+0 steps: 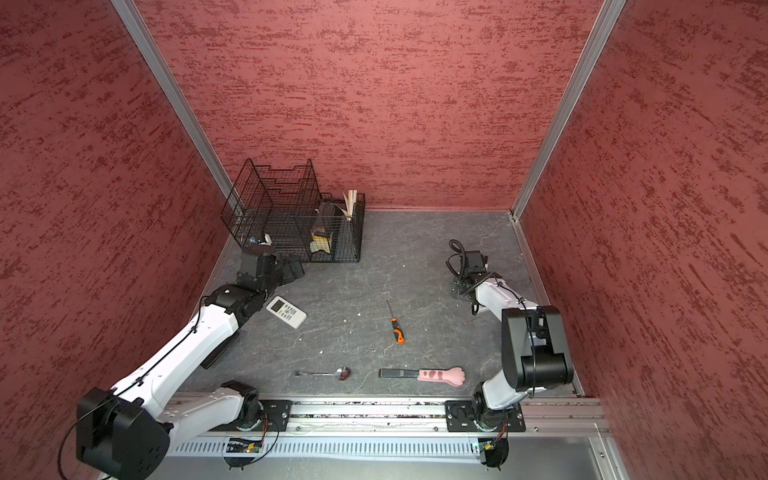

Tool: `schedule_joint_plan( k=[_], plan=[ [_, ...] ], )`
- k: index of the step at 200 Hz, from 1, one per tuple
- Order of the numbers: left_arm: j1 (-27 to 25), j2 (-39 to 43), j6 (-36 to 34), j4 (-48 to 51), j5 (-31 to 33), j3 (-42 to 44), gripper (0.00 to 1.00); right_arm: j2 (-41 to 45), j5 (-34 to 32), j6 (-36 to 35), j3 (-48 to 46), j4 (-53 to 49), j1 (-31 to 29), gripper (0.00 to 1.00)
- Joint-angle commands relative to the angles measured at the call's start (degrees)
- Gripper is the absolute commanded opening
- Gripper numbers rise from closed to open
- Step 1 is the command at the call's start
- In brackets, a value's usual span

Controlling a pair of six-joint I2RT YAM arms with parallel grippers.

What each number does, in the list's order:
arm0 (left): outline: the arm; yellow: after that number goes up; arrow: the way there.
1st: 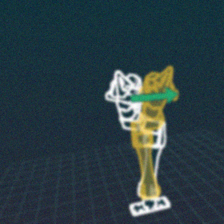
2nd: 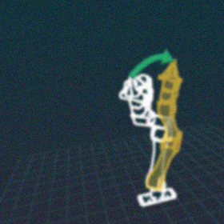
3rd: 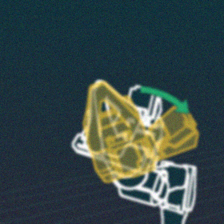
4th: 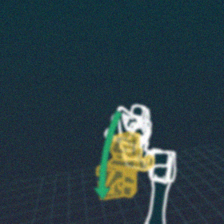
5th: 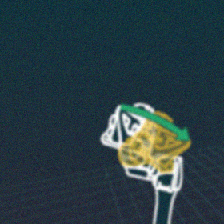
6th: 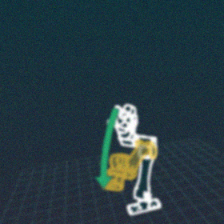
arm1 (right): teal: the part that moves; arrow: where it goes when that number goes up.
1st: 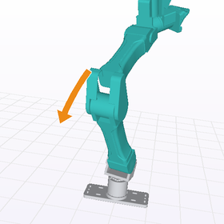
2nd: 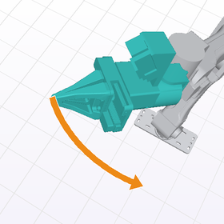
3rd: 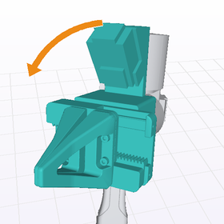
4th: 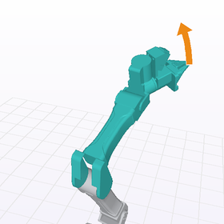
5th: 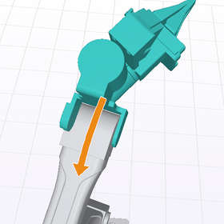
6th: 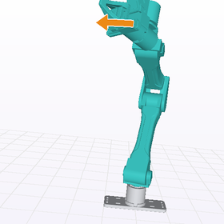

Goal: Unload the batteries from the remote control
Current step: 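Lower the right gripper onto the white remote and grasp it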

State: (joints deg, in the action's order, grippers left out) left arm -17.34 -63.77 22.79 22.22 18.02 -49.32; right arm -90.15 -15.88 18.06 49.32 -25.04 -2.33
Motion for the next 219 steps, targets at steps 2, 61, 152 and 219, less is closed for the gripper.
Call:
schedule_joint_plan(
  k=[2,61,152,219],
  plan=[
    [-0.2,-0.1,-1.5,1.4,2.0,-1.8,0.99,-1.3,1.4,-1.2,1.5,1.5,1.4,0.99],
    [-0.4,-1.1,-1.1,1.7,2.1,-2.6,0.99,-4.5,6.3,-3.0,1.6,2.7,2.9,0.99],
    [-3.2,-4.3,0.4,3.2,1.5,-5.0,0.99,-5.3,14.7,-4.3,2.8,0.7,2.3,0.78],
    [-6.9,-9.2,2.2,8.9,-0.3,-10.1,0.99,-8.6,13.2,-4.0,4.1,-2.9,-2.1,0.63]
  ],
)
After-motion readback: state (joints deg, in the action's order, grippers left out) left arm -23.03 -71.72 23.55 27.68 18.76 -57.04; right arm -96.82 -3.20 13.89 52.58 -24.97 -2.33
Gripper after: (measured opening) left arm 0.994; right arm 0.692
